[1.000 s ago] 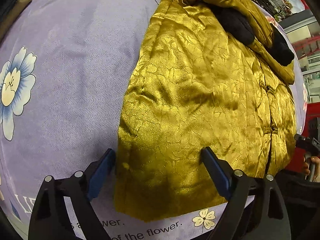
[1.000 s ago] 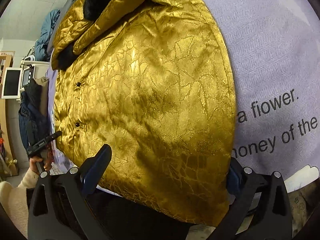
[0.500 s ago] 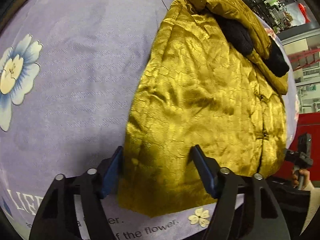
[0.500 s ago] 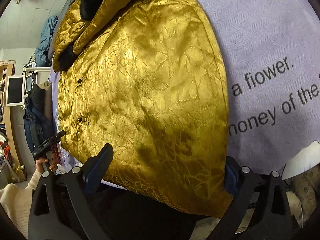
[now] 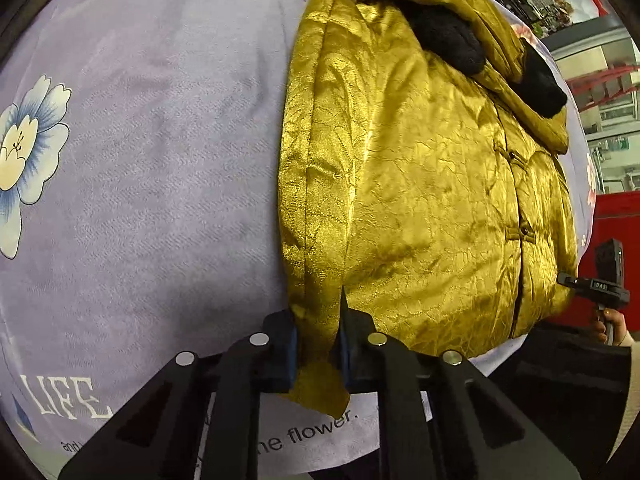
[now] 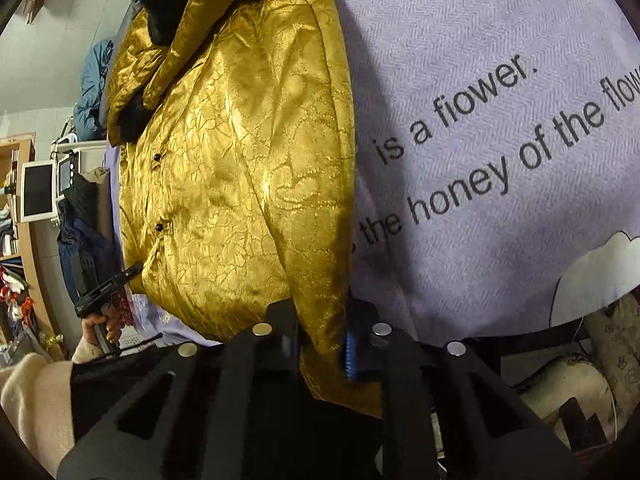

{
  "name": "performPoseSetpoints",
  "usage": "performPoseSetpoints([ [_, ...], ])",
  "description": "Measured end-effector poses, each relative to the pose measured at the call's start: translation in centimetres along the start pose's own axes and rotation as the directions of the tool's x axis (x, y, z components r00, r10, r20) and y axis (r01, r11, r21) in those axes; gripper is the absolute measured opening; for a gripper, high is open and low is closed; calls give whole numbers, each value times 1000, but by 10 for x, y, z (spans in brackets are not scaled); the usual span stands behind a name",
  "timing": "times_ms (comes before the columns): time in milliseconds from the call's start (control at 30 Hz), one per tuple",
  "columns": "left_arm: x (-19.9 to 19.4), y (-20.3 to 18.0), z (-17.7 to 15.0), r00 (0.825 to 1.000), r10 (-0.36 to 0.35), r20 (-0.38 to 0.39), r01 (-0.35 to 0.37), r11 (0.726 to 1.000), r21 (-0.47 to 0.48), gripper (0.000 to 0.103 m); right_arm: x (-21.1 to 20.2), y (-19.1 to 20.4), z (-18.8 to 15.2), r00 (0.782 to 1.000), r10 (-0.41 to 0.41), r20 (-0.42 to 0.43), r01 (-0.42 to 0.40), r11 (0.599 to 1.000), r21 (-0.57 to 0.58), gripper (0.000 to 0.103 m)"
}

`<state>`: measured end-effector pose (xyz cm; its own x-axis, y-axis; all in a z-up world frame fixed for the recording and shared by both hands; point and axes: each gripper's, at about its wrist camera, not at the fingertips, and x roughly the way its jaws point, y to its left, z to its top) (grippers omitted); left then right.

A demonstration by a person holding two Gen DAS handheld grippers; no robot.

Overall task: Fold large clothes
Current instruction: 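Grasp the jacket hem with the left gripper while the right gripper grasps it too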

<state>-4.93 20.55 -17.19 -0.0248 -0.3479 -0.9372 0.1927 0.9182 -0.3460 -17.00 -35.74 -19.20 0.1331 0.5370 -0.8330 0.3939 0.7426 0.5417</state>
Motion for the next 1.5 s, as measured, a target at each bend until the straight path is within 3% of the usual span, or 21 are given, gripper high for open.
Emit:
performPoseSetpoints([
  [333,-2,-20,-33,997,-15,-69,15,1000,5,12,-6,16,-7,996,-33,-79,29,998,-50,9],
  [467,-8,-22,-15,999,-33,-31,31,999,-41,12,-6,27,9,996,11,-88,-14,999,-35,9],
  [633,-22,-49,39,995,-69,75,68,998,12,12,0,63,47,993,105,-53,-109,991,-75,9],
  [800,-36,-74,98,985,-66,159,53,995,84,12,1,113,107,989,150,16,-145,976,-165,9],
  [967,-72,-84,158,956,-58,286,25,993,119,11,-27,148,164,971,209,119,-183,963,-198,9],
  [1100,-91,-79,197,935,-14,354,-19,996,91,11,-63,138,202,936,280,216,-253,957,-142,9],
  [1233,-104,-56,222,918,39,395,-52,998,22,11,-95,115,231,894,301,332,-299,952,-58,9],
  [1333,-110,-39,241,914,15,405,-1,999,-35,11,-109,96,250,870,297,394,-326,945,8,9],
  [1400,-109,-40,252,916,16,400,1,999,-44,11,-113,90,262,865,292,409,-331,943,28,9],
  [1500,-105,-55,272,916,60,398,-53,998,-27,11,-113,88,280,863,287,415,-336,940,49,9],
])
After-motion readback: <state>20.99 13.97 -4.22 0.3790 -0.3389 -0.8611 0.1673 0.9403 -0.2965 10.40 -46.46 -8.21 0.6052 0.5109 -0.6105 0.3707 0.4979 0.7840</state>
